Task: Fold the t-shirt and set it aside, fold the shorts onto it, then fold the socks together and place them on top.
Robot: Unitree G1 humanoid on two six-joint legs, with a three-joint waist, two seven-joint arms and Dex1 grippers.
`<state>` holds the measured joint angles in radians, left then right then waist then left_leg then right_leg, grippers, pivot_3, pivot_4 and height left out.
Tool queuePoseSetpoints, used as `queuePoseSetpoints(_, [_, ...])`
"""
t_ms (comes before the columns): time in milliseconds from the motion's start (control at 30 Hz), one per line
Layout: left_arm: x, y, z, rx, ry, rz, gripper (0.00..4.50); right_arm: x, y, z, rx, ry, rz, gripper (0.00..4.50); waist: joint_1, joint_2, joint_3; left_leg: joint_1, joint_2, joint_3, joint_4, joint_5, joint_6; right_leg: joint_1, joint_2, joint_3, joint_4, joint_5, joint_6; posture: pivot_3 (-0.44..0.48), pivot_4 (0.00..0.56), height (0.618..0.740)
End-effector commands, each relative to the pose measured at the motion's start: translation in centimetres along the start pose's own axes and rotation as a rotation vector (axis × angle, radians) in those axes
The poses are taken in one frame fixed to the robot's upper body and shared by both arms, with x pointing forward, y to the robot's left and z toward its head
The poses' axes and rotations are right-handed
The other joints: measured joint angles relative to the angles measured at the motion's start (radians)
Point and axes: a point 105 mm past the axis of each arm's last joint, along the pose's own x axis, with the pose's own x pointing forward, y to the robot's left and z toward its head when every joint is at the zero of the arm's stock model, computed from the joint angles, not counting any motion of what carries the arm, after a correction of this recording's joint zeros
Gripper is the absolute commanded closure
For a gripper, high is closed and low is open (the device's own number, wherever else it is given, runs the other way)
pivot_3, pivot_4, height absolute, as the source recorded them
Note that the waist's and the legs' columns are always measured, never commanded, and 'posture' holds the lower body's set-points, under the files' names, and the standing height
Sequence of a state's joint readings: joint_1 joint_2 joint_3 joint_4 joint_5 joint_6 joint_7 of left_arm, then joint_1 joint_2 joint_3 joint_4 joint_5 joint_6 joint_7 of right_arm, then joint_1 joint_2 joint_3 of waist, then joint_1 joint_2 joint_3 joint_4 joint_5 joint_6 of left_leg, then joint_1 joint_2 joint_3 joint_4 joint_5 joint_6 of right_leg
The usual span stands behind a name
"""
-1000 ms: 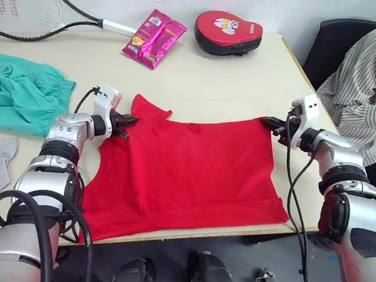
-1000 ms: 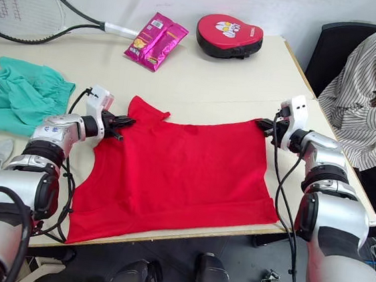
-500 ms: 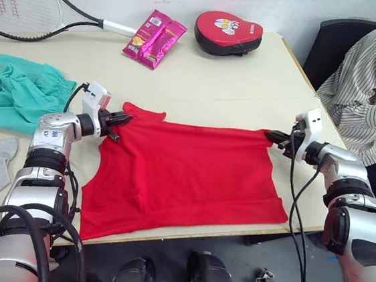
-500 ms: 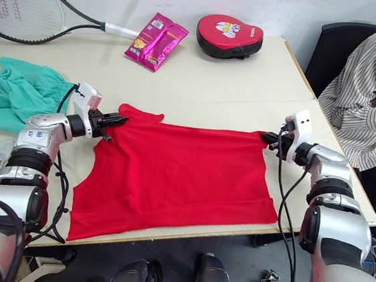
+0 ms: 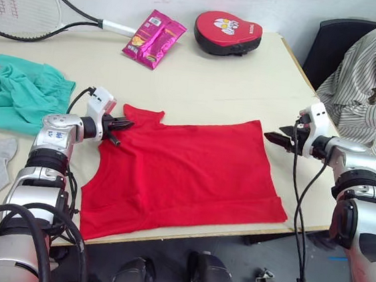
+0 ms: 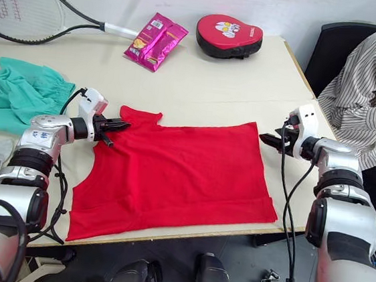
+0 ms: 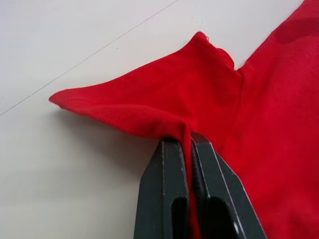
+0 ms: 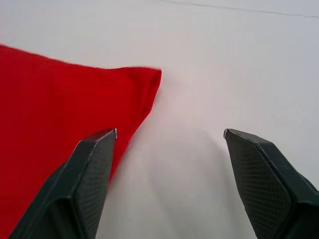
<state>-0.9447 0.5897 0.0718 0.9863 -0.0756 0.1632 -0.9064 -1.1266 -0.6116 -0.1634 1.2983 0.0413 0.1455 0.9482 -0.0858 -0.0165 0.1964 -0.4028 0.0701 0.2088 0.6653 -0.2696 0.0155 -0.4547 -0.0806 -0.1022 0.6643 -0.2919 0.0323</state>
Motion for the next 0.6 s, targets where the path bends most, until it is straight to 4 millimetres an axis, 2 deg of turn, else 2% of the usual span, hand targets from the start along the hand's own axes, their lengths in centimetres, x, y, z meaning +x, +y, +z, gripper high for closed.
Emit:
queuePoseSetpoints(33, [-0.4,0.2,0.7,0.025,-0.019,0.009,4.50,0.6,0.4,1.6,0.032,-0.071,-0.002,0.94,-0.001,0.000,0.000,0.000,0.000,0.000,0.000,0.000,0.000,0.000,0.000,0.000,0.000,0.000,0.000,0.000,0.150,0.740])
queuePoseSetpoints(233, [-0.5,0.3,0.9,0.027,-0.021,0.012,4.50,1.0,0.6,2.5,0.056,-0.115,-0.012,0.94,0.002,0.000,0.000,0.000,0.000,0.000,0.000,0.000,0.000,0.000,0.000,0.000,0.000,0.000,0.000,0.000,0.150,0.740])
queuePoseSetpoints(600, [-0.5,0.0,0.3,0.020,-0.018,0.009,4.50,4.3,2.4,0.7,-0.036,-0.059,-0.100,0.94,0.000,0.000,0.000,0.000,0.000,0.000,0.000,0.000,-0.001,-0.001,0.000,0.000,0.004,-0.001,-0.001,0.000,0.150,0.740])
